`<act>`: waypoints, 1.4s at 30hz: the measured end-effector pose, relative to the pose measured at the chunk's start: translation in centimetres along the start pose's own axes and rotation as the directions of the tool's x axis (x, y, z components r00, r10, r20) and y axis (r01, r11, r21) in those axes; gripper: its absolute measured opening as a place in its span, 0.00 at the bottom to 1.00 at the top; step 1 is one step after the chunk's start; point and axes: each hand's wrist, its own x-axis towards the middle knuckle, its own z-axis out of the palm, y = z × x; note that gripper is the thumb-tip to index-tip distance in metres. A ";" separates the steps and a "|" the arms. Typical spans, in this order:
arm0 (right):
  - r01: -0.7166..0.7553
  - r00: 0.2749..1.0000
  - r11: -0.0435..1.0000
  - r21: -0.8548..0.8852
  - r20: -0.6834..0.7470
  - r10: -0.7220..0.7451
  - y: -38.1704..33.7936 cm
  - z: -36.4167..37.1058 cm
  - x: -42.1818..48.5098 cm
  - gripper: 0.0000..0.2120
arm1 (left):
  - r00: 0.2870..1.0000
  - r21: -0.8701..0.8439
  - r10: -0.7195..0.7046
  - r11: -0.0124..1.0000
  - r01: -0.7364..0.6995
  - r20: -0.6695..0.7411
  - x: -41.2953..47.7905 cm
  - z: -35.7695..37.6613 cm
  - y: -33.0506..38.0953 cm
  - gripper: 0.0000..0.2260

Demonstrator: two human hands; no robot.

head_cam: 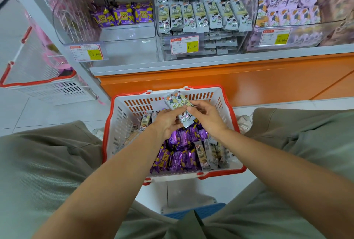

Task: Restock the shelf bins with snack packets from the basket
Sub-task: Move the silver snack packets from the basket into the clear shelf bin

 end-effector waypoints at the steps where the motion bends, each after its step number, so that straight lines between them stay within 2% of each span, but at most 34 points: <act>1: 0.007 1.000 0.997 -0.073 0.020 -0.006 -0.3 -0.2 -0.2 0.18 | 1.000 0.014 0.007 1.000 -0.006 -0.013 0.0 0.0 0.3 0.15; 2: 0.033 0.998 0.990 -0.136 0.053 -0.026 -0.6 -0.5 -0.4 0.26 | 1.000 0.026 0.005 1.000 -0.005 -0.018 -0.1 0.1 0.7 0.18; 4: 0.134 0.989 0.962 -0.239 0.097 -0.113 -1.4 -0.6 -0.9 0.39 | 1.000 0.017 0.009 1.000 -0.009 -0.007 -0.5 0.4 1.7 0.17; 6: 0.231 0.973 0.918 -0.324 0.072 -0.219 -2.3 -0.6 -1.0 0.43 | 1.000 -0.002 0.013 1.000 -0.013 0.022 -1.3 1.0 2.6 0.18; 8: 0.292 0.948 0.867 -0.404 0.001 -0.319 -3.4 -0.5 -0.9 0.42 | 0.997 -0.010 0.046 0.999 -0.046 0.060 -2.1 1.8 3.6 0.18; 10: 0.351 0.903 0.800 -0.486 -0.051 -0.427 -4.6 -0.9 -0.5 0.38 | 0.990 -0.010 0.110 0.994 -0.110 0.082 -2.9 2.7 4.8 0.11; 13: 0.398 0.850 0.759 -0.515 -0.104 -0.517 -6.9 -1.8 0.2 0.30 | 0.968 0.100 0.240 0.964 -0.247 0.074 -4.7 3.8 7.4 0.06; 18: 0.414 0.801 0.782 -0.466 -0.221 -0.556 -12.0 -3.7 1.5 0.27 | 0.883 0.281 0.453 0.837 -0.469 0.121 -7.4 5.7 12.2 0.14; 21: 0.378 0.785 0.810 -0.449 -0.307 -0.537 -15.0 -5.5 2.8 0.26 | 0.792 0.392 0.585 0.697 -0.601 0.173 -8.5 6.4 15.2 0.19; 22: 0.360 0.780 0.814 -0.456 -0.331 -0.531 -15.9 -6.2 3.4 0.26 | 0.736 0.497 0.655 0.589 -0.638 0.169 -8.5 6.3 16.1 0.19; 23: 0.339 0.774 0.813 -0.474 -0.350 -0.528 -16.6 -6.9 4.1 0.26 | 0.656 0.633 0.735 0.428 -0.645 0.172 -8.4 5.9 17.0 0.18; 25: 0.259 0.775 0.809 -0.528 -0.386 -0.500 -17.8 -8.4 5.6 0.25 | 0.504 0.848 0.833 0.085 -0.524 0.228 -7.6 4.9 18.7 0.14; 26: 0.203 0.782 0.806 -0.556 -0.403 -0.475 -18.3 -9.1 6.4 0.25 | 0.484 0.900 0.832 -0.040 -0.435 0.271 -7.0 4.5 19.6 0.15; 28: 0.110 0.797 0.788 -0.606 -0.419 -0.434 -19.1 -10.3 8.2 0.25 | 0.523 0.928 0.780 -0.199 -0.314 0.344 -5.8 4.2 21.1 0.18; 30: 0.056 0.811 0.767 -0.640 -0.418 -0.409 -19.7 -11.2 9.9 0.26 | 0.555 0.916 0.730 -0.290 -0.276 0.398 -5.0 4.6 22.4 0.21; 33: -0.025 0.825 0.715 -0.699 -0.419 -0.380 -20.7 -12.3 12.6 0.26 | 0.607 0.893 0.656 -0.366 -0.263 0.448 -3.7 6.3 24.4 0.25; 36: -0.101 0.830 0.639 -0.762 -0.419 -0.369 -21.7 -13.2 15.4 0.26 | 0.645 0.877 0.601 -0.391 -0.279 0.473 -2.1 8.1 26.7 0.27; 42: -0.198 0.862 0.457 -0.867 -0.376 -0.339 -22.5 -13.3 19.7 0.24 | 0.646 0.851 0.566 -0.435 -0.294 0.513 1.4 10.9 29.8 0.28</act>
